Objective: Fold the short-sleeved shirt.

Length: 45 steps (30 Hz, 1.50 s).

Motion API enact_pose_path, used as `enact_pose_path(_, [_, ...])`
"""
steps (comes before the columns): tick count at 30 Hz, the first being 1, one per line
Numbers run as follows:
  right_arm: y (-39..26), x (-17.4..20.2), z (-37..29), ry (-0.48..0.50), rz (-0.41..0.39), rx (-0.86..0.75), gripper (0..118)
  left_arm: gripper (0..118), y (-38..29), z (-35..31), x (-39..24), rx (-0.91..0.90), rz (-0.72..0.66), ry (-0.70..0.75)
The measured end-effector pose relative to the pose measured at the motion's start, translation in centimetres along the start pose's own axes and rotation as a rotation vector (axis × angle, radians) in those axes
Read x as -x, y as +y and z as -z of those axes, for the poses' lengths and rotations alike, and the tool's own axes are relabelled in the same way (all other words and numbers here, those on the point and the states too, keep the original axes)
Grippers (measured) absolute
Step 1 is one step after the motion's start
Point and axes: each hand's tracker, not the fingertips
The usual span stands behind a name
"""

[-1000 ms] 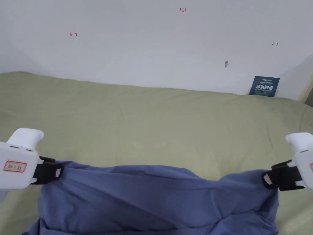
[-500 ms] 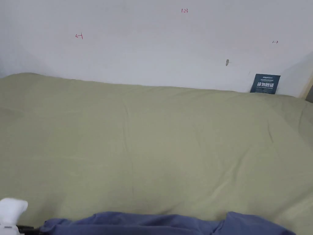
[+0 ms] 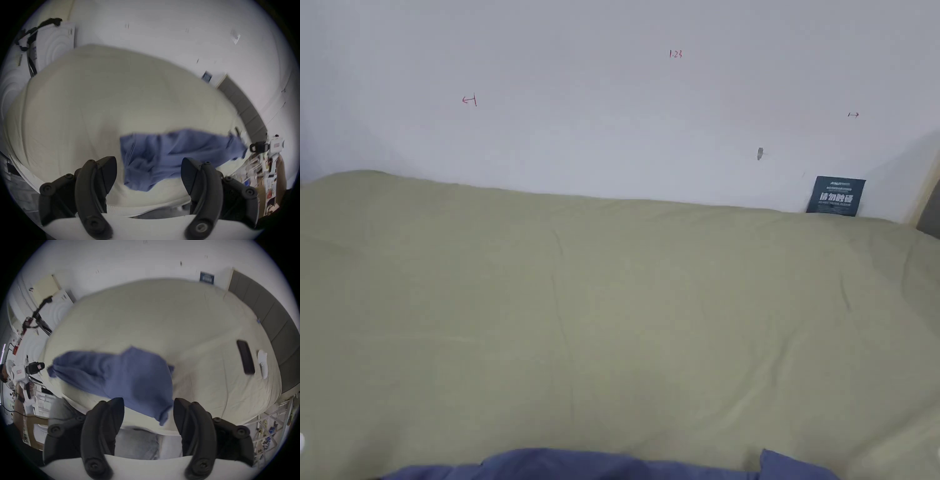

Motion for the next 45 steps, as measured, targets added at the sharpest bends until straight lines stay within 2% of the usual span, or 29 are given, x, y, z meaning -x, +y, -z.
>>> enact_pose_path(2, [1.1,2.2,-3.1,0.036,0.019,-0.127,72,87,1.7,-2.9,-2.7,-0.111,0.054,0.005])
enact_pose_path(4, [2.3,4.1,-5.0,0.03,0.005,-0.228,72,87,3.0,-4.4,-5.5,-0.195,0.114,-0.021])
enact_pose_path(7, [2.7,7.5,-5.7,-0.018,-0.019,-0.373,72,87,3.8,-3.8,-10.4,-0.199,0.168,-0.029])
enact_pose_path(10, [1.4,10.1,-4.0,-0.025,0.016,-0.429,71,86,2.7,-1.3,-14.7,-0.244,0.225,0.067])
enact_pose_path(12, [-0.1,12.0,-2.7,-0.051,0.003,-0.438,63,79,1.2,0.2,-17.2,-0.264,0.244,0.101])
enact_pose_path(13, [-0.9,13.0,-2.1,-0.087,-0.009,-0.445,46,62,0.5,1.3,-17.9,-0.252,0.241,0.134])
enact_pose_path(14, [-1.9,14.0,-1.3,-0.131,-0.027,-0.455,24,38,-0.4,2.1,-18.9,-0.226,0.238,0.166])
enact_pose_path(15, [-2.9,14.8,-0.5,-0.172,-0.033,-0.473,3,8,-1.4,2.9,-19.6,-0.217,0.238,0.168])
enact_pose_path(16, [-3.7,15.3,0.4,-0.198,-0.032,-0.47,1,0,-2.4,3.6,-20.3,-0.198,0.233,0.17])
enact_pose_path(20, [-6.3,16.9,3.1,-0.164,-0.077,-0.404,1,0,-6.4,4.1,-23.1,-0.283,0.288,0.232])
enact_pose_path(21, [-6.7,17.2,3.5,-0.163,-0.072,-0.404,1,0,-6.8,4.4,-23.7,-0.277,0.318,0.266])
enact_pose_path(23, [-7.1,17.2,3.8,-0.149,-0.067,-0.394,1,0,-7.4,4.6,-24.1,-0.241,0.354,0.248])
enact_pose_path(32, [-5.6,17.7,4.0,-0.162,-0.063,-0.422,1,0,-6.4,5.0,-23.9,-0.233,0.313,0.238])
enact_pose_path(35, [-5.2,17.3,3.4,-0.14,-0.062,-0.422,1,1,-4.2,4.8,-21.2,-0.231,0.262,0.138])
enact_pose_path(36, [-5.1,16.8,3.0,-0.134,-0.068,-0.424,1,8,-3.2,4.6,-19.5,-0.205,0.25,0.118])
enact_pose_path(38, [-4.8,15.9,2.5,-0.135,-0.07,-0.431,1,38,-0.9,4.1,-13.9,-0.14,0.121,0.067])
enact_pose_path(39, [-4.6,15.5,2.3,-0.137,-0.067,-0.432,1,68,-0.3,4.2,-10.9,-0.111,0.073,0.022])
enact_pose_path(40, [-4.5,15.1,2.3,-0.135,-0.062,-0.428,1,105,0.3,4.6,-7.8,-0.088,-0.001,-0.001])
enact_pose_path(41, [-4.4,14.8,2.3,-0.128,-0.056,-0.423,1,118,0.7,5.0,-4.7,-0.017,-0.06,-0.036])
enact_pose_path(43, [-4.3,14.5,2.4,-0.117,-0.052,-0.41,1,118,1.0,5.2,0.8,0.101,-0.188,-0.136])
enact_pose_path(45, [-4.2,14.6,2.5,-0.103,-0.054,-0.4,1,118,0.5,4.8,4.0,0.132,-0.235,-0.112])
